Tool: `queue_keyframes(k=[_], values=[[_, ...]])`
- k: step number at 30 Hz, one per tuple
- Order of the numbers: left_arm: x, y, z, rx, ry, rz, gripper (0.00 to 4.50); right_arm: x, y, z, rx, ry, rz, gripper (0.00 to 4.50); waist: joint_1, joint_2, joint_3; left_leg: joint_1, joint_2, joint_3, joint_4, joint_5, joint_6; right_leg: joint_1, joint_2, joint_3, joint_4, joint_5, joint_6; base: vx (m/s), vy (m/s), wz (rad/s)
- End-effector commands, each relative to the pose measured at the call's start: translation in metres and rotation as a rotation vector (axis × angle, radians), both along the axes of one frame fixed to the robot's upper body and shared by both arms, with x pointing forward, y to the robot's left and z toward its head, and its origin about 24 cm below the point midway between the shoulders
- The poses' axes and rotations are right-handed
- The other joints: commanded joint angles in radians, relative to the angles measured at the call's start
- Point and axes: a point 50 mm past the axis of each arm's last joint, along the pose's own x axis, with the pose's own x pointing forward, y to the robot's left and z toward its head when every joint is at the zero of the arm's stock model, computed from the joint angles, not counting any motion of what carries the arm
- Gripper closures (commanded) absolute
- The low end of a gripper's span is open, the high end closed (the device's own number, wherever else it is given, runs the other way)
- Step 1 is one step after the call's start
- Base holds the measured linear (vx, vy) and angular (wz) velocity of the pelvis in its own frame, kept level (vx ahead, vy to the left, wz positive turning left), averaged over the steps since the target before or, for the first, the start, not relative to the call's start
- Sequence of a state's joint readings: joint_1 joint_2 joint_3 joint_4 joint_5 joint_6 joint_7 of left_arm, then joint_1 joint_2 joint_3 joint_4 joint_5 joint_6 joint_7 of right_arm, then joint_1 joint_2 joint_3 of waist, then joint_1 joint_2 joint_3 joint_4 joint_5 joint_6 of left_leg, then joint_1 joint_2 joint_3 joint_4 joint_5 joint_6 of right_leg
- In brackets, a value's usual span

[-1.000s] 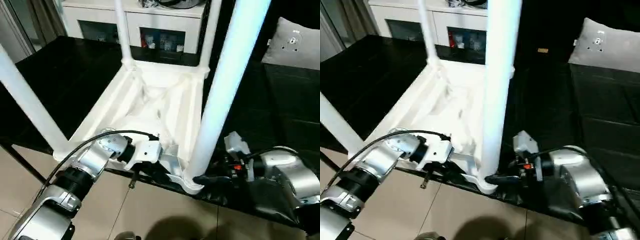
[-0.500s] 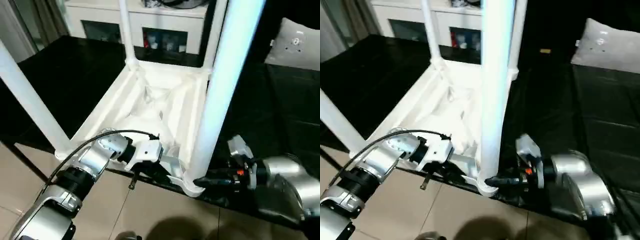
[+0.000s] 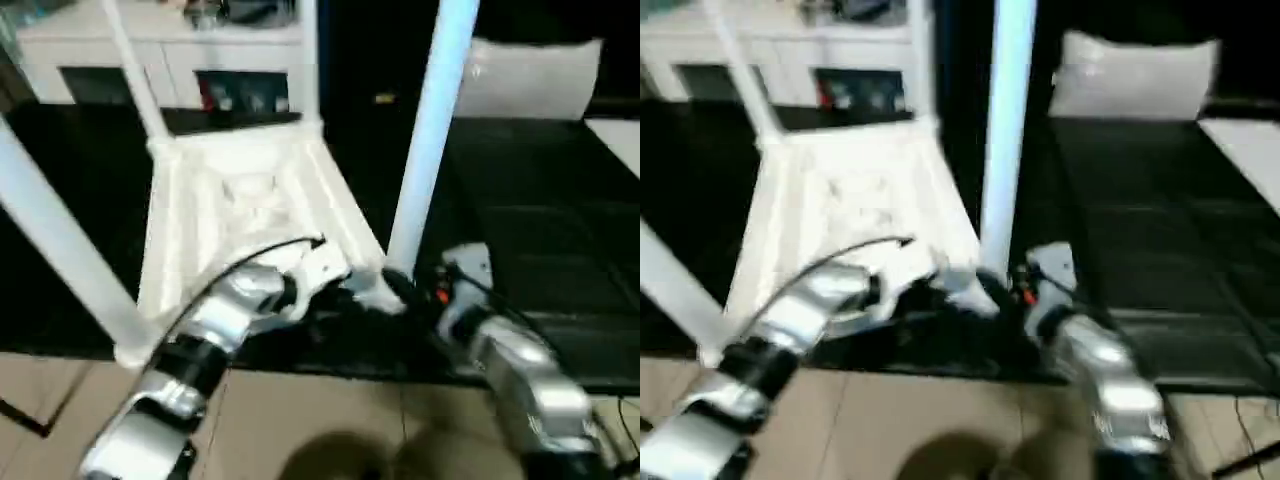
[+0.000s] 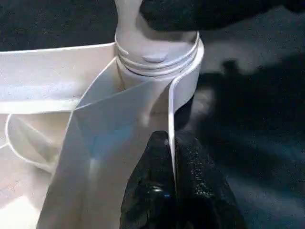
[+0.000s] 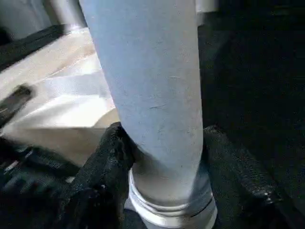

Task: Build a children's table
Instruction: Rotate leg to tighten

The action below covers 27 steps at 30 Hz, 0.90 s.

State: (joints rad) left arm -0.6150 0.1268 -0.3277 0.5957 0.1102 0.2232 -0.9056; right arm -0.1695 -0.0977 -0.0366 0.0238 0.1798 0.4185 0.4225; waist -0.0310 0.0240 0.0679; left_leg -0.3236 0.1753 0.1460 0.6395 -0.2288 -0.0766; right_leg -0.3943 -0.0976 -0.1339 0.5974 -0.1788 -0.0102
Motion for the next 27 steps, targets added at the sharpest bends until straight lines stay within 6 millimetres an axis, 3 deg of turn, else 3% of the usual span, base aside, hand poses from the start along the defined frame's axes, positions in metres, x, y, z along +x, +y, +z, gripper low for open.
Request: queue_keyframes(k=[1, 2, 3, 4, 5, 6, 9, 12, 14, 16, 17, 19, 21, 23, 26, 27], values=[[-0.003, -0.041, 0.020, -0.113, -0.061, -0.056, 4.50, 0.010, 0.028, 0.001, 0.028, 0.010, -0.012, 2.52, -0.003, -0.026, -0.050, -0.004, -0.043, 0.010, 0.028, -0.212, 0.032, 0.028, -0.117, -0.007, -0.221, -1.058, 0.128, 0.080, 0.028, -0.35], [-0.002, -0.044, 0.020, -0.110, -0.073, -0.026, 4.50, 0.012, 0.031, 0.001, 0.032, 0.009, -0.022, 2.52, -0.001, 0.000, -0.066, -0.081, 0.016, -0.033, -0.056, -0.194, 0.037, 0.108, -0.114, -0.017, -0.151, -0.795, 0.125, 0.095, 0.053, -0.28], [-0.002, -0.045, 0.020, -0.107, -0.080, -0.013, 4.50, 0.013, 0.033, 0.001, 0.027, 0.000, -0.018, 2.52, -0.001, 0.026, -0.075, -0.058, 0.046, -0.055, -0.079, -0.244, 0.029, 0.089, -0.091, -0.020, -0.146, -0.607, 0.094, 0.095, 0.053, -0.28], [-0.001, -0.045, 0.019, -0.098, -0.091, 0.002, 4.50, 0.013, 0.033, 0.002, 0.011, -0.024, -0.011, 2.52, -0.007, 0.029, -0.073, -0.052, 0.049, -0.058, -0.085, -0.267, 0.029, 0.082, -0.088, -0.019, -0.143, -0.532, 0.061, 0.000, 0.000, 0.00], [0.000, -0.044, 0.019, -0.091, -0.098, 0.010, 4.50, 0.013, 0.034, 0.002, -0.003, -0.040, -0.007, 1.97, -0.007, 0.026, -0.069, -0.037, 0.045, -0.050, -0.092, -0.308, 0.030, 0.069, -0.081, -0.019, -0.146, -0.464, 0.003, 0.000, 0.000, 0.00], [0.002, -0.038, 0.017, -0.072, -0.115, 0.026, 4.50, 0.011, 0.032, 0.005, 0.019, -0.074, 0.001, 1.84, -0.009, 0.022, -0.067, -0.034, 0.038, -0.043, -0.094, -0.312, 0.038, 0.068, -0.080, -0.018, -0.147, -0.462, -0.032, 0.000, 0.000, 0.00], [0.003, -0.034, 0.017, -0.064, -0.121, 0.031, 4.50, 0.010, 0.028, 0.007, 0.020, -0.096, 0.012, 1.64, -0.012, 0.026, -0.072, -0.049, 0.046, -0.045, -0.100, -0.272, 0.061, 0.075, -0.086, -0.007, -0.131, -0.409, -0.073, 0.000, 0.000, 0.00], [0.005, -0.017, 0.016, -0.046, -0.140, 0.025, 4.50, 0.006, 0.008, 0.011, -0.022, -0.166, 0.069, 1.36, -0.005, 0.017, -0.077, -0.047, 0.048, -0.038, -0.101, -0.236, 0.089, 0.071, -0.085, 0.006, -0.120, -0.354, -0.106, 0.000, 0.000, 0.00], [0.004, -0.010, 0.015, -0.043, -0.132, 0.020, 4.50, 0.004, -0.002, 0.012, -0.034, -0.181, 0.097, 1.30, -0.002, 0.015, -0.079, -0.050, 0.045, -0.034, -0.098, -0.211, 0.102, 0.074, -0.089, 0.008, -0.117, -0.347, -0.116, 0.000, 0.000, 0.00], [0.002, 0.000, 0.014, -0.031, -0.127, -0.018, 4.50, 0.000, -0.015, 0.016, -0.045, -0.200, 0.187, 0.99, 0.004, 0.016, -0.083, -0.056, 0.046, -0.033, -0.095, -0.131, 0.129, 0.077, -0.088, 0.011, -0.109, -0.291, -0.131, 0.000, 0.000, 0.00], [0.001, 0.004, 0.013, -0.025, -0.123, -0.031, 4.50, -0.002, -0.020, 0.018, -0.051, -0.206, 0.227, 0.92, 0.010, 0.011, -0.085, -0.057, 0.048, -0.032, -0.091, -0.102, 0.146, 0.077, -0.088, 0.014, -0.101, -0.255, -0.139, 0.000, 0.000, 0.00], [-0.002, 0.013, 0.010, -0.010, -0.116, -0.067, 4.50, -0.008, -0.028, 0.021, -0.059, -0.206, 0.341, 0.92, 0.023, 0.011, -0.089, -0.060, 0.048, -0.030, -0.087, -0.062, 0.170, 0.080, -0.088, 0.018, -0.088, -0.199, -0.154, 0.000, 0.000, 0.00], [-0.006, 0.024, 0.008, -0.002, -0.097, -0.113, 4.50, -0.012, -0.036, 0.024, -0.062, -0.192, 0.452, 0.56, 0.033, 0.006, -0.092, -0.064, 0.045, -0.027, -0.082, -0.023, 0.198, 0.080, -0.086, 0.018, -0.081, -0.172, -0.157, 0.000, 0.000, 0.00], [-0.010, 0.033, 0.007, 0.008, -0.082, -0.162, 4.50, -0.013, -0.040, 0.027, -0.064, -0.171, 0.535, 0.50, 0.039, 0.001, -0.089, -0.064, 0.044, -0.024, -0.082, -0.018, 0.200, 0.074, -0.082, 0.019, -0.082, -0.197, -0.150, 0.000, 0.000, 0.00], [-0.019, 0.045, 0.006, 0.036, -0.053, -0.267, 4.50, -0.013, -0.043, 0.030, -0.082, -0.141, 0.653, 0.17, 0.047, -0.003, -0.083, -0.059, 0.047, -0.020, -0.089, -0.067, 0.174, 0.070, -0.080, 0.021, -0.091, -0.301, -0.128, 0.000, 0.000, 0.00], [-0.020, 0.048, 0.006, 0.045, -0.046, -0.285, 4.50, -0.013, -0.043, 0.030, -0.092, -0.142, 0.677, 0.17, 0.049, -0.001, -0.083, -0.049, 0.051, -0.019, -0.091, -0.084, 0.160, 0.063, -0.081, 0.025, -0.092, -0.322, -0.130, 0.000, 0.000, 0.00]])
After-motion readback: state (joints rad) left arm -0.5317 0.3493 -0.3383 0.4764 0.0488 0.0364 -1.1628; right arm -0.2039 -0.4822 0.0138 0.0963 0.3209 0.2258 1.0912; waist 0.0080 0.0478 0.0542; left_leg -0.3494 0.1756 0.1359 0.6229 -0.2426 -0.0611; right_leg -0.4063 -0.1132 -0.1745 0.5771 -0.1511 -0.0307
